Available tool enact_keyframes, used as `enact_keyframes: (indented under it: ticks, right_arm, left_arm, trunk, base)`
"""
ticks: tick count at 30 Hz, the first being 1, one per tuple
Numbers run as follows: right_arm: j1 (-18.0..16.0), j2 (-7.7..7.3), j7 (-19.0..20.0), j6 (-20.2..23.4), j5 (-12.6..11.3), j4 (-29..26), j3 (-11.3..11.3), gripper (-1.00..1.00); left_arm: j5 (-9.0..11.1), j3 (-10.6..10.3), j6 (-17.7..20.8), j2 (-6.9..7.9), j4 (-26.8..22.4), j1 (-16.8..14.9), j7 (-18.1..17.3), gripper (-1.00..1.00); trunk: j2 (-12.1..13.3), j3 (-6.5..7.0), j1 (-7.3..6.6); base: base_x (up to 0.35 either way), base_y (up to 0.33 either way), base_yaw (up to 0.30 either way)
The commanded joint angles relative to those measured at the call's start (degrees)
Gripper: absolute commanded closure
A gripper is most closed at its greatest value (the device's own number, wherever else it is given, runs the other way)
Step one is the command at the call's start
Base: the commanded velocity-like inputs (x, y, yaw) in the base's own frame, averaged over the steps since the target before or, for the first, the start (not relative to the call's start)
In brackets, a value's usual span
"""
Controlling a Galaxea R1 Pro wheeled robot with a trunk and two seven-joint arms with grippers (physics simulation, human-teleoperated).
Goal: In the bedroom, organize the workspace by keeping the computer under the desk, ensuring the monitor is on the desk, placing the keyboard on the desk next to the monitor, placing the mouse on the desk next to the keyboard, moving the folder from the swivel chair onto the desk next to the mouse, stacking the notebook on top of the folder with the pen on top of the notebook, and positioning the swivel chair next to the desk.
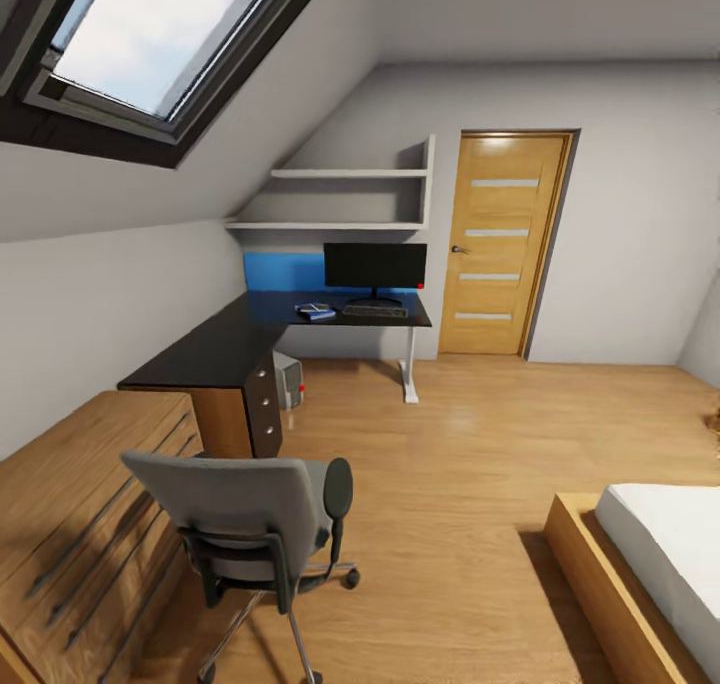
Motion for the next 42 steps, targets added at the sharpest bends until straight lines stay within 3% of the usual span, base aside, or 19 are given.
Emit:
enact_keyframes:
  ticks: [1,9,22,42]
  right_arm:
    - [-0.06,0.02,-0.59,0.16,0.45,0.01,-0.05,-1.00]
    - [-0.06,0.05,-0.52,1.28,-1.22,-0.64,-0.14,-1.00]
    - [-0.06,0.05,-0.45,1.37,-1.51,-0.86,-0.07,-1.00]
    - [-0.06,-0.03,-0.34,1.33,-1.49,-0.88,0.10,-1.00]
  left_arm:
    - [0.25,-0.49,-0.08,0.00,-0.01,-0.03,0.32,-1.00]
    - [0.25,-0.49,-0.08,0.00,-0.01,-0.03,0.31,-1.00]
    - [0.25,-0.49,-0.08,0.00,-0.01,-0.03,0.24,-1.00]
    - [0.25,-0.58,-0.08,-0.02,-0.01,-0.03,0.24,-1.00]
  trunk:
    - [-0.06,-0.16,0.01]
    - [-0.06,-0.83,0.01]
    - [-0.06,-1.96,0.01]
    - [-0.06,-2.17,0.01]
  base:
    - [0.000,0.291,-0.134]
    - [0.000,0.310,-0.065]
    - [0.000,0.322,-0.004]
    - [0.000,0.148,-0.049]
